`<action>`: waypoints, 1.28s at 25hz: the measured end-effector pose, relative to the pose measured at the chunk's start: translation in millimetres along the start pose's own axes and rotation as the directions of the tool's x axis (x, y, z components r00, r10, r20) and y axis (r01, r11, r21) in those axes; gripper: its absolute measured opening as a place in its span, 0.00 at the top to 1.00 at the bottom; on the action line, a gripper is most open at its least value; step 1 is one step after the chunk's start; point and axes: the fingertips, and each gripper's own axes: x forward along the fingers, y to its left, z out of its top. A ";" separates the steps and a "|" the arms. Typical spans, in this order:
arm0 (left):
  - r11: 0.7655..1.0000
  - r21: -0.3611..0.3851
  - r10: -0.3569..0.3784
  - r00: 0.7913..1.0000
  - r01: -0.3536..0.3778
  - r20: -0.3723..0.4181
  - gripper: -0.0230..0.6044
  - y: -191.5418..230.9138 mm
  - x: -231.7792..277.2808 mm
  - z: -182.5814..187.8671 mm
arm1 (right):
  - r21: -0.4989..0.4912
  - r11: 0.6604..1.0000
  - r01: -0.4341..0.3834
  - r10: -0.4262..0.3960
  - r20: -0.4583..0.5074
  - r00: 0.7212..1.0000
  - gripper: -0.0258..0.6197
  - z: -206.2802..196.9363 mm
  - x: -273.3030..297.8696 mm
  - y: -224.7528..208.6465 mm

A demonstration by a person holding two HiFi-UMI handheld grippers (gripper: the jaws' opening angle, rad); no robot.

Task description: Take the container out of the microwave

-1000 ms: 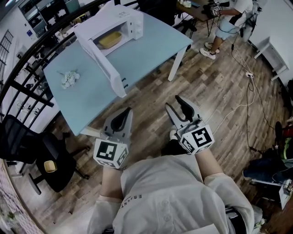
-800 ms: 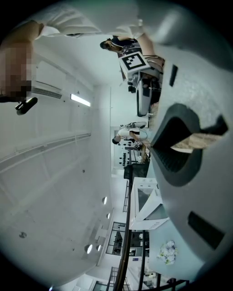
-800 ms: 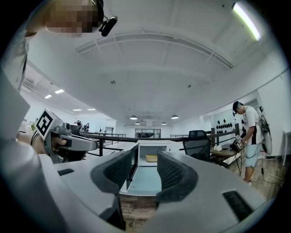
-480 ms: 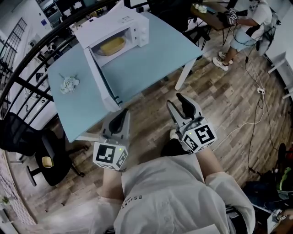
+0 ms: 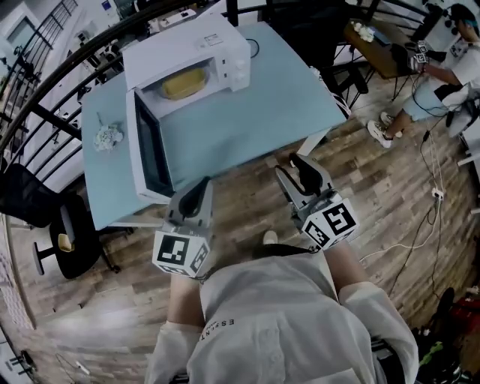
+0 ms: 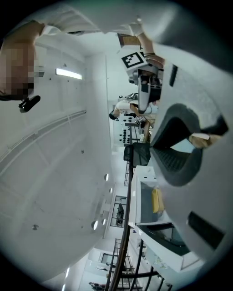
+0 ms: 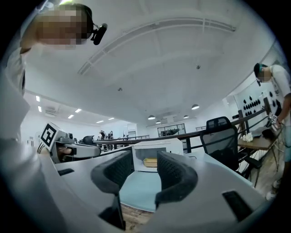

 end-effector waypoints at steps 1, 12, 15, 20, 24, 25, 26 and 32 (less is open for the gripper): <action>1.000 -0.001 0.025 1.000 -0.025 0.006 0.97 -0.2 8.3 1.8 | -0.011 1.000 -0.018 0.018 -0.008 1.000 0.70 0.1 3.1 -9.9; 0.977 -0.020 0.213 0.977 -0.214 -0.028 0.97 20.8 57.3 -2.7 | -0.047 0.964 -0.260 0.256 -0.080 0.963 0.70 -10.9 62.1 -53.5; 0.973 -0.023 0.229 0.972 -0.230 -0.045 0.97 36.3 68.6 -8.5 | -0.044 0.956 -0.292 0.286 -0.103 0.953 0.70 -19.5 88.9 -57.9; 0.961 -0.030 0.274 0.961 -0.276 -0.042 0.97 79.9 98.8 -10.1 | -0.043 0.947 -0.319 0.311 -0.137 0.941 0.70 -29.4 145.9 -76.0; 0.952 -0.044 0.303 0.952 -0.304 -0.036 0.97 119.1 120.7 -6.5 | -0.073 0.927 -0.368 0.350 -0.188 0.918 0.70 -36.3 201.2 -79.4; 0.951 -0.047 0.304 0.952 -0.305 -0.039 0.97 128.0 125.9 -6.7 | -0.088 0.919 -0.383 0.360 -0.203 0.911 0.70 -37.7 215.0 -78.8; 0.951 -0.047 0.304 0.952 -0.306 -0.043 0.97 136.5 130.5 -6.9 | -0.099 0.912 -0.397 0.370 -0.216 0.904 0.70 -39.1 228.6 -78.1; 0.951 -0.012 0.307 0.949 -0.309 -0.066 0.97 180.2 150.0 -10.3 | -0.163 0.853 -0.495 0.421 -0.346 0.839 0.70 -62.5 299.5 -65.5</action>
